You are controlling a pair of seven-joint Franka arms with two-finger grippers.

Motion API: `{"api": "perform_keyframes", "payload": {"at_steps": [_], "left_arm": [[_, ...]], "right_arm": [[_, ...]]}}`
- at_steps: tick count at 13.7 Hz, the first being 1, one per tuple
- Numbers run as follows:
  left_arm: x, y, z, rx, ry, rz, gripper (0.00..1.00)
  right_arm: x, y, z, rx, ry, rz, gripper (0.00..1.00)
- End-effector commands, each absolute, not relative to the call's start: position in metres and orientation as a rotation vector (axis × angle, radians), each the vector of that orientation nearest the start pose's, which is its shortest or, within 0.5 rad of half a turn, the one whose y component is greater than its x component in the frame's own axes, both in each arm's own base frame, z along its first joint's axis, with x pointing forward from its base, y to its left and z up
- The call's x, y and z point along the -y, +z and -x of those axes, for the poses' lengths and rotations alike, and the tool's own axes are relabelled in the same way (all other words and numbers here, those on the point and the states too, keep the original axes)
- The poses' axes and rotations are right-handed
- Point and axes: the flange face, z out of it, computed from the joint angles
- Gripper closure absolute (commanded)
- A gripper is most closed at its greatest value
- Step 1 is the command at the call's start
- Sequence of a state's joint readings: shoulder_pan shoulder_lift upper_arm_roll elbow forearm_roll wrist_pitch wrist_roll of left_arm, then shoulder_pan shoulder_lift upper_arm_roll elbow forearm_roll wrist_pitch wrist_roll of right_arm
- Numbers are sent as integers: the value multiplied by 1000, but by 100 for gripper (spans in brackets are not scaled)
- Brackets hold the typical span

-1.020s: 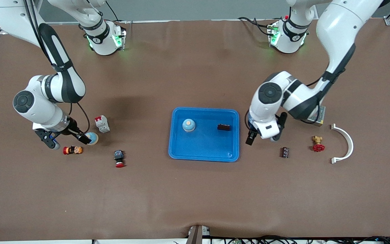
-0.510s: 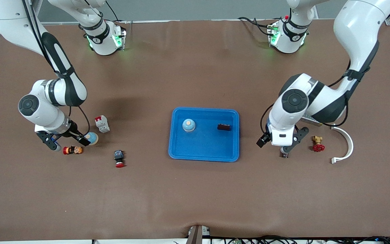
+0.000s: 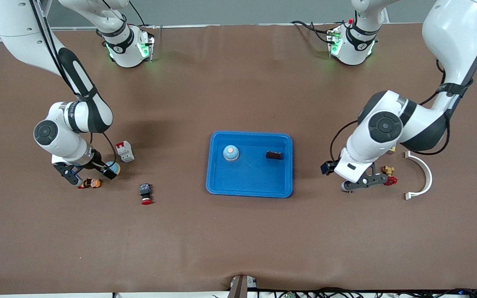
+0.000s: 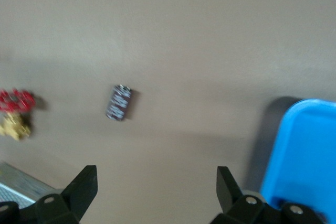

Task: Place electrolytic capacitor and blue bell in tray
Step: 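Grasp the second bell with the right gripper while the left reaches the capacitor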

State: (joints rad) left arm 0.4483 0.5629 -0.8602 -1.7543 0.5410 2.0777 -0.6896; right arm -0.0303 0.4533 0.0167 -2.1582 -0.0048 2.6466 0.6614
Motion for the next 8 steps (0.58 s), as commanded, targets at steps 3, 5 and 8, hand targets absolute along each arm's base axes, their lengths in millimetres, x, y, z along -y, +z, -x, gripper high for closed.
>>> {"api": "perform_keyframes", "payload": {"at_steps": [3, 5, 8], "left_arm": [[145, 334, -628, -37, -1, 3090, 0], [141, 323, -626, -115, -27, 3099, 0], [142, 304, -619, -186, -58, 3108, 0]], "right_arm": [[3, 177, -572, -1005, -62, 2968, 0], [4, 175, -571, -1002, -62, 2972, 0], [5, 172, -571, -1005, -55, 2973, 0]]}}
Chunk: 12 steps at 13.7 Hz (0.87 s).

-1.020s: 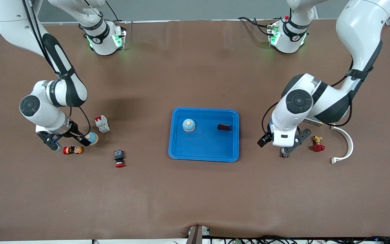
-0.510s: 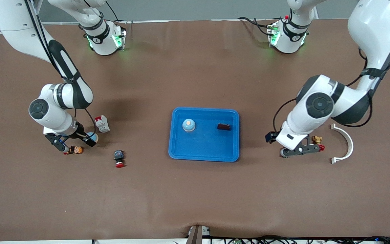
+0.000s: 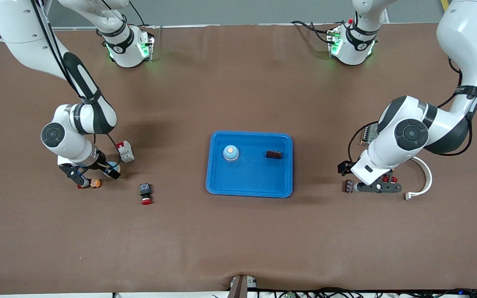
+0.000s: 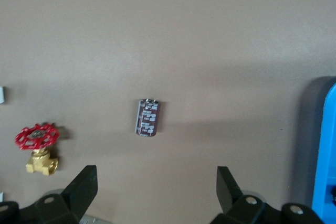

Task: Place electrolytic capacitor and blue bell in tray
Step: 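Grasp the second bell with the right gripper while the left reaches the capacitor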

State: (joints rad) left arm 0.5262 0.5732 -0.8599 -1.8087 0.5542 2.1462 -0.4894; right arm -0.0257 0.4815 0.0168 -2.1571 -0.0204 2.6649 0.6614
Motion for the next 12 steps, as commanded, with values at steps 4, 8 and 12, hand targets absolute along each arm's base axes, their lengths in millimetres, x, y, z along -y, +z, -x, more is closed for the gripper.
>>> {"api": "perform_keyframes", "payload": {"at_steps": [4, 8, 12], "left_arm": [[120, 278, -609, -222, -135, 3112, 0], [98, 250, -600, -267, -191, 3114, 0], [101, 241, -602, -266, -207, 3145, 0]], "right_arm": [[4, 173, -571, -1003, -57, 2973, 33], [6, 175, -574, -1005, -59, 2971, 47], [3, 182, -579, -992, -64, 2975, 53]]}}
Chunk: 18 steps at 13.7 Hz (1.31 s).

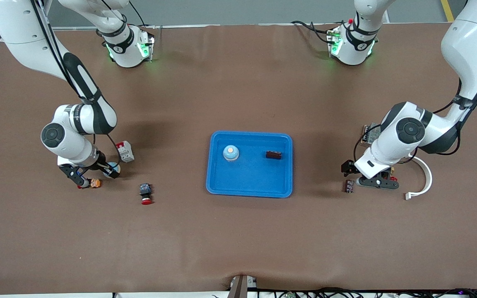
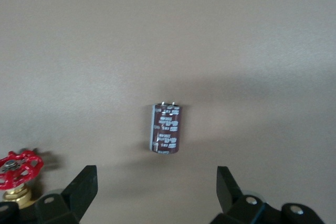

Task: Place electrolytic capacitor and blue bell in tray
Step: 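Grasp the second bell with the right gripper while the left reaches the capacitor, then carry the bell to the tray with the right gripper while the left grasps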

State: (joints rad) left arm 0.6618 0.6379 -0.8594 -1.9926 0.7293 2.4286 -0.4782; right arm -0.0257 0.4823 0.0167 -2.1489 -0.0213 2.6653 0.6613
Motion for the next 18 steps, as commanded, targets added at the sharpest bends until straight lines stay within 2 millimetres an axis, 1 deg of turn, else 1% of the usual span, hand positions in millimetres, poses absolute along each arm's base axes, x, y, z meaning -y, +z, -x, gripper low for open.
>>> {"api": "perform_keyframes", "payload": {"at_steps": [1, 2, 4, 7, 8, 9, 10, 11, 12, 14, 16, 17, 18], "left_arm": [[100, 238, -604, -280, -208, 3136, 0], [96, 234, -608, -292, -221, 3123, 0], [96, 229, -613, -316, -235, 3117, 0], [103, 220, -615, -332, -224, 3110, 0], [111, 217, -616, -346, -221, 3101, 0], [114, 213, -617, -350, -217, 3088, 0], [115, 209, -618, -354, -210, 3077, 0], [115, 209, -620, -352, -211, 3072, 0], [113, 205, -619, -360, -201, 3073, 0], [114, 205, -621, -363, -205, 3074, 0], [110, 201, -625, -350, -204, 3082, 0], [101, 196, -626, -349, -193, 3071, 0], [103, 195, -626, -360, -191, 3066, 0]], "right_arm": [[2, 185, -580, -989, -48, 2980, 53], [-1, 193, -585, -984, -37, 2986, 53], [-5, 213, -594, -976, 2, 3000, 53], [-28, 258, -612, -962, 110, 3032, 53], [-40, 274, -620, -960, 136, 3036, 53], [-54, 291, -627, -996, 154, 3033, 53], [-69, 304, -633, -1018, 163, 3032, 53], [-88, 313, -635, -1025, 154, 3030, 53], [-108, 318, -635, -1049, 137, 3022, 53], [-146, 323, -632, -1094, 112, 3004, 53], [-179, 330, -629, -1117, 86, 2987, 53], [-194, 333, -626, -1122, 78, 2980, 53], [-209, 336, -625, -1126, 65, 2972, 53]]}}
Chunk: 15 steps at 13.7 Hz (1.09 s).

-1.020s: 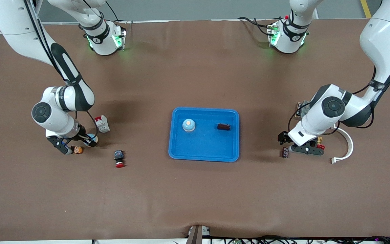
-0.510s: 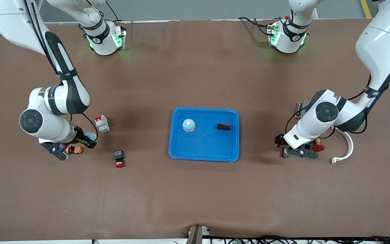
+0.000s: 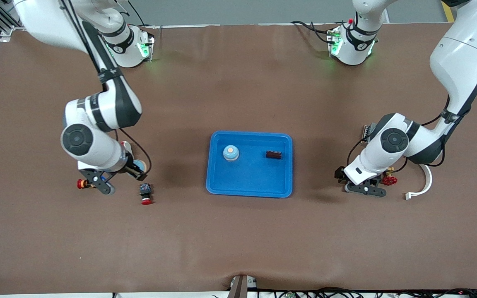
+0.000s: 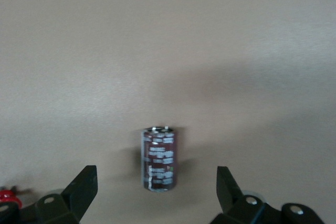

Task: Place electrolytic capacitor and blue bell in tray
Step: 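Carry the bell to the tray with the right gripper while the left grasps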

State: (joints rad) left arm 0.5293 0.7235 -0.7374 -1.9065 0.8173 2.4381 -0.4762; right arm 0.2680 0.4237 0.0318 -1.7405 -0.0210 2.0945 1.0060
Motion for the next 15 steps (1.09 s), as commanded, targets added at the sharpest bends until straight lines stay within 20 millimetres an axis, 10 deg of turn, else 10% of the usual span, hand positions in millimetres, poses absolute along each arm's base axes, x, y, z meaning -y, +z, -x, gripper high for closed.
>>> {"api": "perform_keyframes", "payload": {"at_steps": [1, 9, 15], "left_arm": [[104, 195, -626, -363, -191, 3067, 0], [102, 189, -633, -344, -192, 3087, 0], [100, 185, -633, -287, -177, 3114, 0]], "right_arm": [[-226, 337, -622, -1121, 58, 2972, 53], [-403, 331, -609, -826, -54, 2988, 53], [-434, 301, -613, -697, -142, 2960, 53]]}}
